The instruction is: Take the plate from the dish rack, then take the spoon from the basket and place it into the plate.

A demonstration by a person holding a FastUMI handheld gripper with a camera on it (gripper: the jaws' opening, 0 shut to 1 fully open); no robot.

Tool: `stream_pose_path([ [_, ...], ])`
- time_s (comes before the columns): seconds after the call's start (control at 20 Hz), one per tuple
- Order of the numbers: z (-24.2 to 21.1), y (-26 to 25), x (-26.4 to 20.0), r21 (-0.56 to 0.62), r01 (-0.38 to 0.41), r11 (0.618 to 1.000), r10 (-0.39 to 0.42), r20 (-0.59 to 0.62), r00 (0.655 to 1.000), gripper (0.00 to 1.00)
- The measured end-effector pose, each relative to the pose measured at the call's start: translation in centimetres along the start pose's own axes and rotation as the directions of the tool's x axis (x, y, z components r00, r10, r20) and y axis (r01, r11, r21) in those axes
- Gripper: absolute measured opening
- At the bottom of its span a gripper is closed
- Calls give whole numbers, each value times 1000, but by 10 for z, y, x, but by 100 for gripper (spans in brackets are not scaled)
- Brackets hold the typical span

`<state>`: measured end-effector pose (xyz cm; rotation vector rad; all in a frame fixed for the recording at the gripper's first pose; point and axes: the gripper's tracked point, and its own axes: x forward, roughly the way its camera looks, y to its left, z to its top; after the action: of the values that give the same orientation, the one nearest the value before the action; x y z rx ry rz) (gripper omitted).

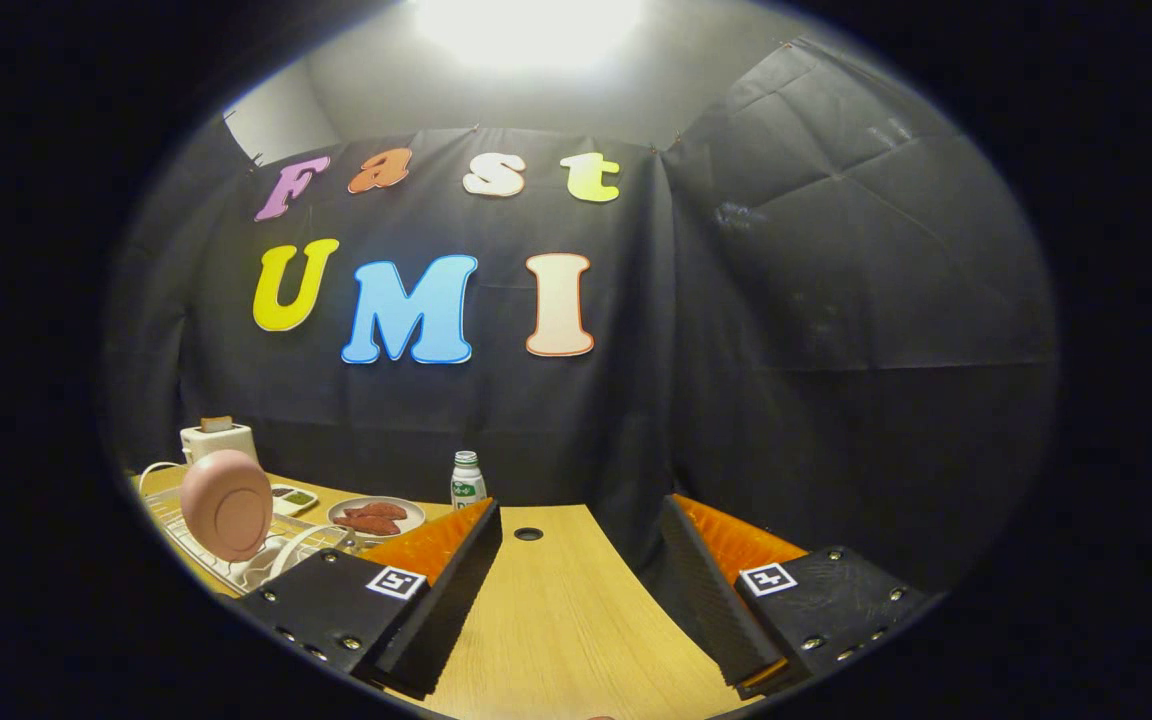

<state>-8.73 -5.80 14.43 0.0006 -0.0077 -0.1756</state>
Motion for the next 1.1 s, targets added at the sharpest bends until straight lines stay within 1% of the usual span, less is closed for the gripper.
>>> stream_pose_path([
  [0.1, 9, 12, -21, -7, -24, 1000, 24, -1, 1000, 98],
  [0.2, 16, 37, -42, 13, -75, 997, 75, -12, 997, 98],
  [0.3, 22, 68, -62, 56, -134, 989, 135, -22, 991, 98],
  [0.4, 33, 103, -79, 77, -189, 979, 190, -8, 982, 98],
  [0.55, 45, 160, -90, 94, -285, 954, 286, 1, 958, 99],
  [0.7, 57, 210, -80, 105, -358, 928, 359, 14, 933, 98],
  [0.85, 63, 258, -57, 157, -418, 895, 425, -11, 905, 98],
  [1.0, 65, 296, -25, 165, -452, 877, 465, -51, 884, 98],
  [1.1, 57, 317, -6, 171, -463, 870, 483, -104, 869, 99],
])
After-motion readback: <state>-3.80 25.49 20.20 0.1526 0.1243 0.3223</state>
